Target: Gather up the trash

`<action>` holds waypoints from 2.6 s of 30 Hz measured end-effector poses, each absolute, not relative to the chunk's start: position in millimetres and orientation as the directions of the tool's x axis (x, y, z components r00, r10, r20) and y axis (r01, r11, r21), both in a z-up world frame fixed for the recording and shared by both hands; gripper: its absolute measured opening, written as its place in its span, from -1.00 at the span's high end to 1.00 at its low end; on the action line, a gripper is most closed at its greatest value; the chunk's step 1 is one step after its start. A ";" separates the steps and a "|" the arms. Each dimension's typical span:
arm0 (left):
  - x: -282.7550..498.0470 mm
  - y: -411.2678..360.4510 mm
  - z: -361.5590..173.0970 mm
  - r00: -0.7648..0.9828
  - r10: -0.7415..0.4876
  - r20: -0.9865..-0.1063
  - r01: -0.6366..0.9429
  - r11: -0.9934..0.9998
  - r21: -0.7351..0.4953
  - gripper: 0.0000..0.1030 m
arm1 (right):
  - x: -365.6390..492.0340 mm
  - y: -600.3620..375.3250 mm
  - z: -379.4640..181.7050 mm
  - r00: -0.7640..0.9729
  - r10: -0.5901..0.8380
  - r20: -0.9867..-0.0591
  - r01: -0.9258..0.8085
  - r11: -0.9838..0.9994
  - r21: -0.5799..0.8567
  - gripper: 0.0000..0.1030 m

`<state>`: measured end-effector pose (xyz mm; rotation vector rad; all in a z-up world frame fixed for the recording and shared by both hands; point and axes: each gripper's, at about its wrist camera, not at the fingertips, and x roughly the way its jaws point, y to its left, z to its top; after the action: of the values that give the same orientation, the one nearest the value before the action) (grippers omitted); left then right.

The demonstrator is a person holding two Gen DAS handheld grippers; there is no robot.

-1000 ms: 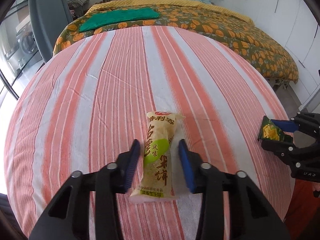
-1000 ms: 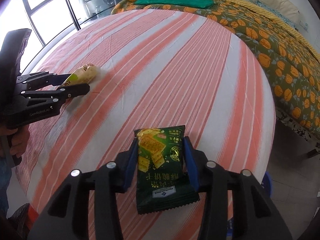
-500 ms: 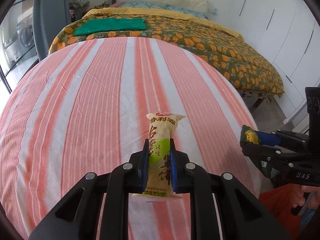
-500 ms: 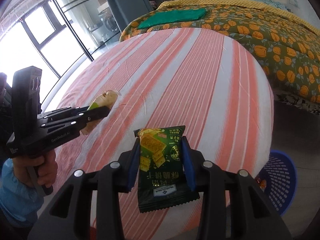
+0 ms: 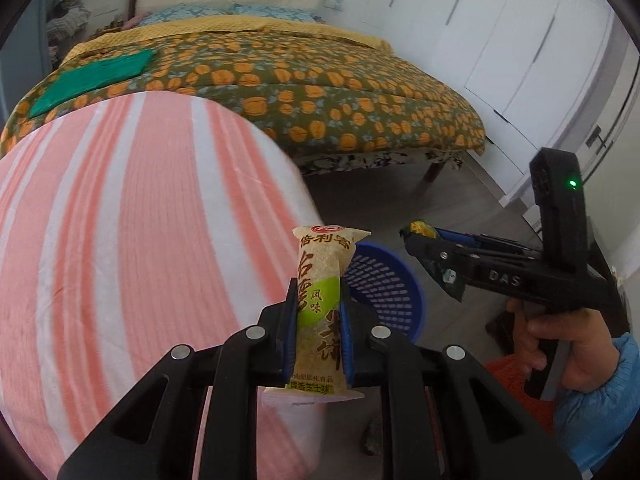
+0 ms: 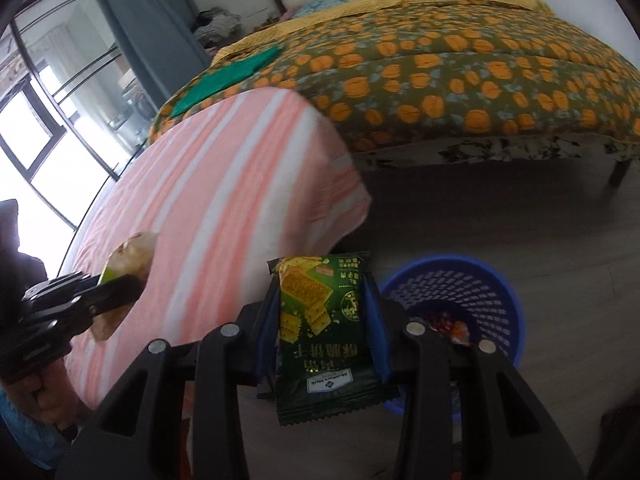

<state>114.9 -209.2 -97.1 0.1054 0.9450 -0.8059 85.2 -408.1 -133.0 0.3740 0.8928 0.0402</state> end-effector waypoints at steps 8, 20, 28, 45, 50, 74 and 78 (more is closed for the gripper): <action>86.1 -325.0 -152.6 0.199 -0.526 -0.827 0.728 0.644 -0.234 0.68 | 67.8 -491.0 -197.1 0.588 0.110 -0.801 0.298 0.892 0.341 0.26; 123.2 -402.3 -244.5 0.166 -0.431 -0.887 0.704 0.682 -0.200 0.02 | 74.4 -553.4 -255.2 0.563 0.092 -0.821 0.442 0.806 0.393 -0.47; 95.0 -373.1 -198.2 0.294 -0.515 -0.805 0.700 0.690 -0.186 -0.74 | 36.9 -557.7 -214.5 0.613 -0.039 -0.789 0.504 0.789 0.353 -0.82; 17.9 -298.2 -126.7 0.533 -0.477 -0.699 0.642 0.766 -0.033 -0.90 | -61.4 -465.4 -155.7 0.574 -0.251 -0.780 0.535 0.836 0.124 -0.91; 12.0 -289.4 -126.0 0.548 -0.450 -0.705 0.623 0.782 -0.015 -0.89 | -86.6 -446.1 -147.2 0.620 -0.243 -0.746 0.504 0.852 0.142 -0.91; 1.6 -292.0 -144.6 0.491 -0.363 -0.792 0.619 0.785 0.025 -0.89 | -106.0 -423.9 -145.9 0.612 -0.219 -0.759 0.464 0.878 0.120 -0.91; 1.1 -293.1 -144.9 0.488 -0.364 -0.793 0.623 0.782 0.025 -0.89 | -106.4 -424.3 -147.0 0.608 -0.219 -0.763 0.466 0.876 0.120 -0.91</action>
<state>1.1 -293.1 -144.9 0.3296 0.8725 -0.6126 -106.4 -424.3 -147.0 0.3233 0.8282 -0.4038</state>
